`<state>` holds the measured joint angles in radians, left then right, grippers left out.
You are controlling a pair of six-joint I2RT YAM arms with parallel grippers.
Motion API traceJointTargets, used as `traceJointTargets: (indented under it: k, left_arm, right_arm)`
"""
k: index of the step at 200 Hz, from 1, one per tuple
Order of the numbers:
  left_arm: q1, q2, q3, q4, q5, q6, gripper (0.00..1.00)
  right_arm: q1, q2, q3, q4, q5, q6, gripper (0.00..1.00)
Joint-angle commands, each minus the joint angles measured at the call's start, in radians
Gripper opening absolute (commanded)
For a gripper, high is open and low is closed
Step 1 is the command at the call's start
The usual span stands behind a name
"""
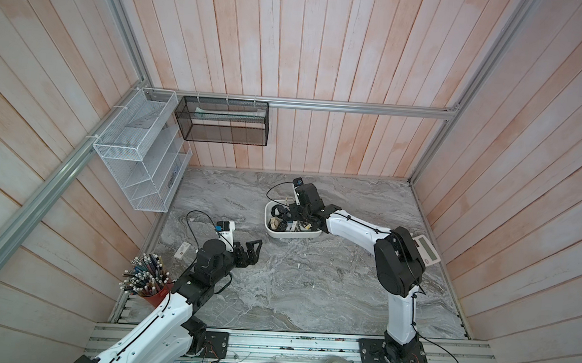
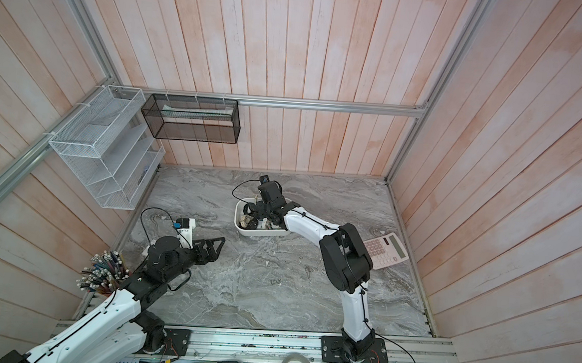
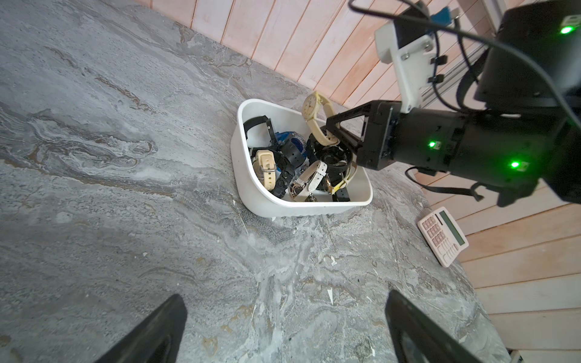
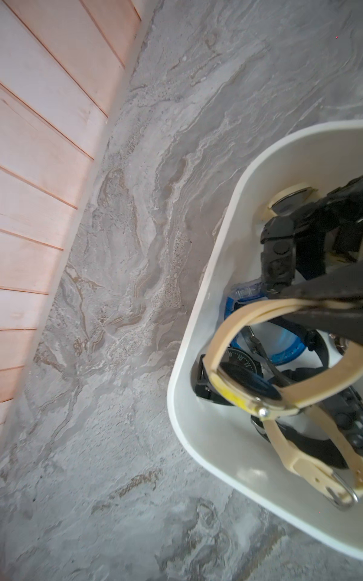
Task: Put the watch into the storage box
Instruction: Place the watch in the storage box, then reset both arms
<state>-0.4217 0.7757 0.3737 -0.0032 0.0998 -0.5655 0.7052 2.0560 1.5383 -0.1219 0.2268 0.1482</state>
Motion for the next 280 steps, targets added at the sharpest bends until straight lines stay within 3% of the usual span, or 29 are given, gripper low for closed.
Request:
traceJointTargets:
  k: [1, 25, 62, 81, 97, 146, 153, 193, 209, 239, 265, 280]
  left_arm:
    - [-0.002, -0.021, 0.0, -0.015, -0.006, -0.001, 1.0]
    - [-0.002, -0.035, -0.001, -0.034, -0.027, -0.003, 1.0]
    - [-0.002, -0.061, 0.001, -0.047, -0.047, 0.008, 1.0]
    - [-0.002, -0.064, 0.016, -0.06, -0.055, 0.017, 1.0]
    - [-0.002, -0.07, 0.018, -0.061, -0.055, 0.022, 1.0]
    - [-0.002, -0.097, 0.017, -0.067, -0.076, 0.048, 1.0]
    - [-0.002, -0.1, 0.021, -0.067, -0.087, 0.058, 1.0]
    - [-0.001, -0.139, 0.051, -0.024, -0.274, 0.171, 1.0]
    - [-0.001, -0.165, 0.007, 0.074, -0.4, 0.242, 1.0]
    - [0.0, -0.148, -0.131, 0.349, -0.583, 0.45, 1.0]
    - [0.014, -0.051, -0.256, 0.672, -0.653, 0.637, 1.0]
    - [0.078, 0.052, -0.282, 0.787, -0.628, 0.643, 1.0]
  right_arm:
    - [-0.005, 0.033, 0.043, -0.01, -0.003, -0.022, 0.0]
    - [-0.004, 0.014, 0.046, -0.02, -0.013, -0.03, 0.29]
    - [-0.014, -0.107, 0.024, 0.004, -0.064, -0.02, 0.47]
    - [-0.022, -0.181, -0.012, 0.01, -0.094, -0.015, 0.72]
    - [-0.033, -0.272, -0.142, 0.103, -0.127, 0.004, 0.82]
    - [-0.045, -0.523, -0.524, 0.371, -0.115, 0.035, 0.93]
    - [-0.048, -0.548, -0.553, 0.374, -0.091, 0.042, 0.98]
    - [-0.143, -0.797, -0.847, 0.47, 0.127, 0.079, 0.98]
    - [-0.196, -0.895, -0.969, 0.532, 0.266, 0.057, 0.98]
    - [-0.258, -0.968, -1.169, 0.771, 0.469, -0.126, 0.98]
    - [-0.341, -0.915, -1.275, 0.969, 0.47, -0.207, 0.98]
    - [-0.403, -0.854, -1.327, 1.108, 0.426, -0.215, 0.98]
